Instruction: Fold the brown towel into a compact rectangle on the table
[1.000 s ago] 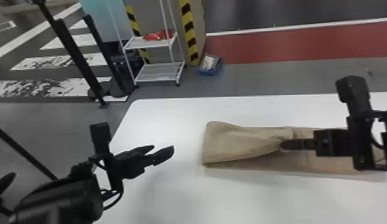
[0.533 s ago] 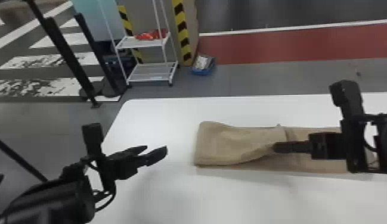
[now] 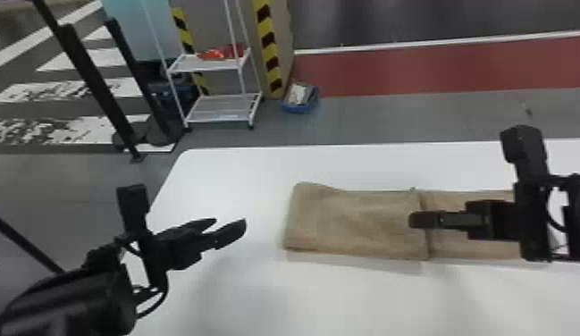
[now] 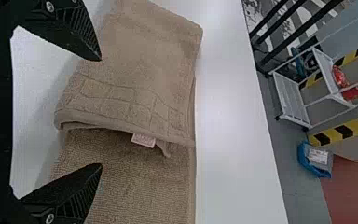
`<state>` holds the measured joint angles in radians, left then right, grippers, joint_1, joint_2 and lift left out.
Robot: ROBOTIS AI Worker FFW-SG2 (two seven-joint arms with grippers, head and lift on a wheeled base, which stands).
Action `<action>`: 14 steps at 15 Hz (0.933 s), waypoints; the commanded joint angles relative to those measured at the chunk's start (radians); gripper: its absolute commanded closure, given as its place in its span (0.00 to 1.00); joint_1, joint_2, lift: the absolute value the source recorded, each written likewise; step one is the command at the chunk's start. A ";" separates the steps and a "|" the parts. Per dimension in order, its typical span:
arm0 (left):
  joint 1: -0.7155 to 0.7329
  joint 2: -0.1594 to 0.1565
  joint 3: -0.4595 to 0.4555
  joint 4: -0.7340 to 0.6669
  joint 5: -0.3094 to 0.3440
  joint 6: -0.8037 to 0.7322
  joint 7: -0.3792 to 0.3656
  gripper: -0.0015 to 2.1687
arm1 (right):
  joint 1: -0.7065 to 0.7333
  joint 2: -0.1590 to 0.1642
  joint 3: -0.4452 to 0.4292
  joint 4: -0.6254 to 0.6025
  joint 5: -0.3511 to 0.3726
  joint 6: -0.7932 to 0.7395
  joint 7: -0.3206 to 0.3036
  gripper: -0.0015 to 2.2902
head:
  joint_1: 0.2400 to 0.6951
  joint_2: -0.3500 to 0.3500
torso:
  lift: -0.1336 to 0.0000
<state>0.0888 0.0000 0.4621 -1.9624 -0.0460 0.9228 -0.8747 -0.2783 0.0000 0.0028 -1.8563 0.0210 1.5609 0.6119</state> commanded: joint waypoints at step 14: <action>0.008 -0.003 0.000 -0.001 0.000 -0.003 -0.001 0.02 | -0.012 0.001 -0.040 0.106 -0.087 0.011 -0.018 0.04 | 1.00 0.83 | 0.07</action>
<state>0.0967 0.0000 0.4619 -1.9626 -0.0474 0.9207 -0.8759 -0.2849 0.0000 -0.0334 -1.7404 -0.0609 1.5609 0.5939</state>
